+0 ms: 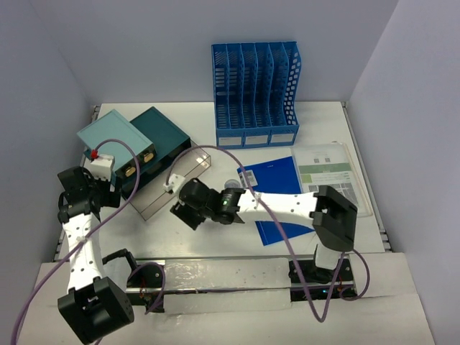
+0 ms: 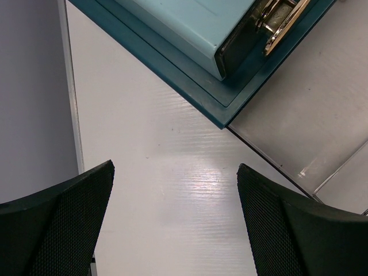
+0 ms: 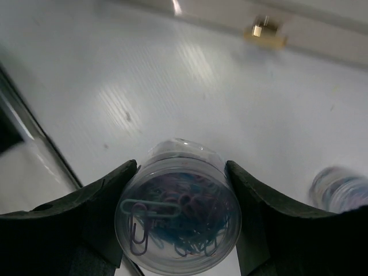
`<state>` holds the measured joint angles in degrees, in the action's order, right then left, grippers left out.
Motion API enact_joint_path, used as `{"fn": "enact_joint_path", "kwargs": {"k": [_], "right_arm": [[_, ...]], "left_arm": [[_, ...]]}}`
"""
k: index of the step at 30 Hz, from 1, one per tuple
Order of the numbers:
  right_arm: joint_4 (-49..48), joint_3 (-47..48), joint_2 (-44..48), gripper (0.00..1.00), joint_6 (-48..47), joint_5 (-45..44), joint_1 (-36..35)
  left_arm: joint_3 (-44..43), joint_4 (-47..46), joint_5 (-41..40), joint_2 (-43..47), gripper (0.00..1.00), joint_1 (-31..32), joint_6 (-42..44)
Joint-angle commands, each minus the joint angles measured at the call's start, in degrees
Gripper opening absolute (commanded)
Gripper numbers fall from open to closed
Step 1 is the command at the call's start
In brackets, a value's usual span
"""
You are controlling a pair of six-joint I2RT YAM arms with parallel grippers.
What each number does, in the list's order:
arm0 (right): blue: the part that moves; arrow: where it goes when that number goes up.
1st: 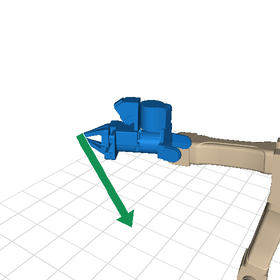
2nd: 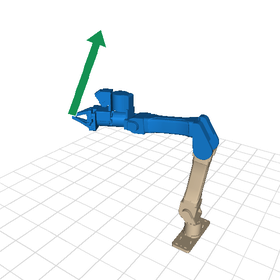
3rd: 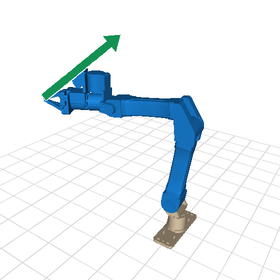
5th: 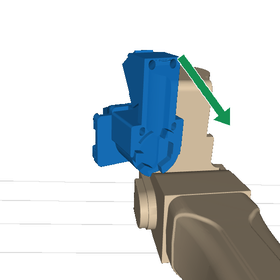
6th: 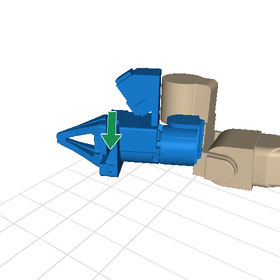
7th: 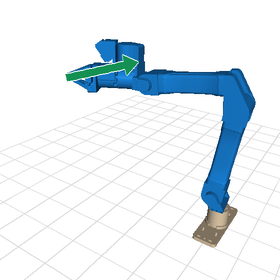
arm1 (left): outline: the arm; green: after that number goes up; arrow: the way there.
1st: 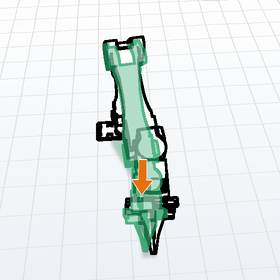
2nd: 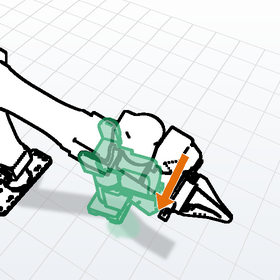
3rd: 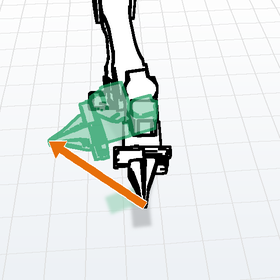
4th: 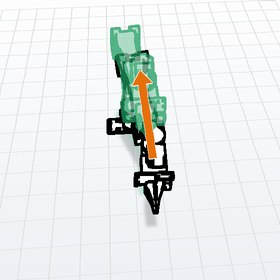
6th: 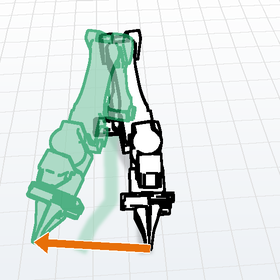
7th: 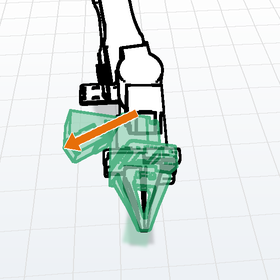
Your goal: Organize the desk
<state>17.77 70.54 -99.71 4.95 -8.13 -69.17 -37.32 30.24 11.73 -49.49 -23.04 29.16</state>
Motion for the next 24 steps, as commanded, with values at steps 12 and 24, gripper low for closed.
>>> {"fn": "enact_joint_path", "kwargs": {"k": [12, 24], "right_arm": [[5.81, 48.46, -27.12, 0.32, -2.83, 3.47, 15.22], [7.22, 52.11, -37.93, 0.66, -2.96, 2.58, 17.31]], "left_arm": [[-2.59, -1.65, -1.57, -1.16, 0.94, -0.86, -1.08], [-3.11, -2.64, 0.44, -2.67, 0.94, -1.57, -3.01]]}}
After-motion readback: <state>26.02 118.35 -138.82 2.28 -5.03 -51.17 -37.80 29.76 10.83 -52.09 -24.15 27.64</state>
